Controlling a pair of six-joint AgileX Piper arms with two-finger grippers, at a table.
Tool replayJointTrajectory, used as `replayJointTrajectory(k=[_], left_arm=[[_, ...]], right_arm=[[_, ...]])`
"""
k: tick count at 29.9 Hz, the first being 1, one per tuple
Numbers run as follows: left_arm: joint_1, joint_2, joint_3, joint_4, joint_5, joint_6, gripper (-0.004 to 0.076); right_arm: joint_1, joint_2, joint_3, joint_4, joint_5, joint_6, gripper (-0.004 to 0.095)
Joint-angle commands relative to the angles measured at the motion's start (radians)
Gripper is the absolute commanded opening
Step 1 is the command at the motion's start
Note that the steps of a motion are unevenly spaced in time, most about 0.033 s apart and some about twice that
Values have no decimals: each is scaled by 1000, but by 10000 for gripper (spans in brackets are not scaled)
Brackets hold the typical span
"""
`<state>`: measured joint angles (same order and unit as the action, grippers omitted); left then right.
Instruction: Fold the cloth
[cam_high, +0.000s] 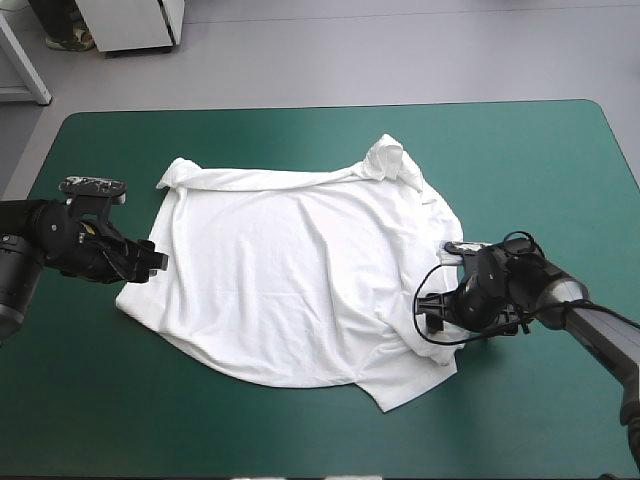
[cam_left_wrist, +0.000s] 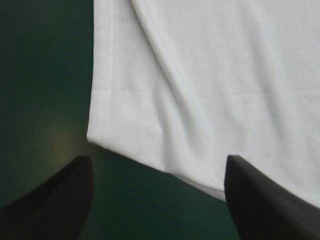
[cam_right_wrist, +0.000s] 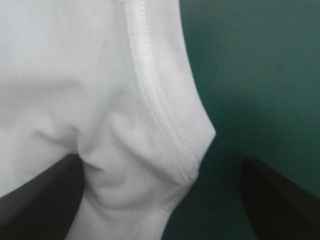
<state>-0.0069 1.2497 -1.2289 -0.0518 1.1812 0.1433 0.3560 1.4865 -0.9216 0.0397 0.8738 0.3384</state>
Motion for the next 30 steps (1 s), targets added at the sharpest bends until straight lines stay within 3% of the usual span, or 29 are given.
replayJointTrajectory(k=[1,3,5,9,11,16,20,24,28,30], left_arm=[[3,-32,-23,-12,-37,-11,527],[3,-32,-23,-12,-41,-11,527],[3,-32,-23,-12,-53,-11,527],[3,-32,-23,-12,-77,-11,527],[3,-30,-23,-14,-91,-11,527],[3,-28,-23,-16,-143,-11,527],[3,-28,-23,-68,-202,-8,527],[3,-28,-23,-102,-192,23,527],[3,-28,-23,-114,-171,38,527],[3,-28,-23,-114,-171,38,527]], right_arm=[[5,32,-21,52,-42,-9,752],[17,59,-21,60,-42,-19,685],[45,69,-21,52,-49,-19,551],[92,49,-23,11,-90,-18,125],[97,32,-33,0,-96,-18,-14],[97,-30,-104,-107,56,-15,-19],[97,-89,-156,-339,182,62,-19],[80,-117,-212,-596,279,105,-19],[-68,-117,-266,-668,304,87,-19],[-198,-113,-295,-667,304,66,-19]])
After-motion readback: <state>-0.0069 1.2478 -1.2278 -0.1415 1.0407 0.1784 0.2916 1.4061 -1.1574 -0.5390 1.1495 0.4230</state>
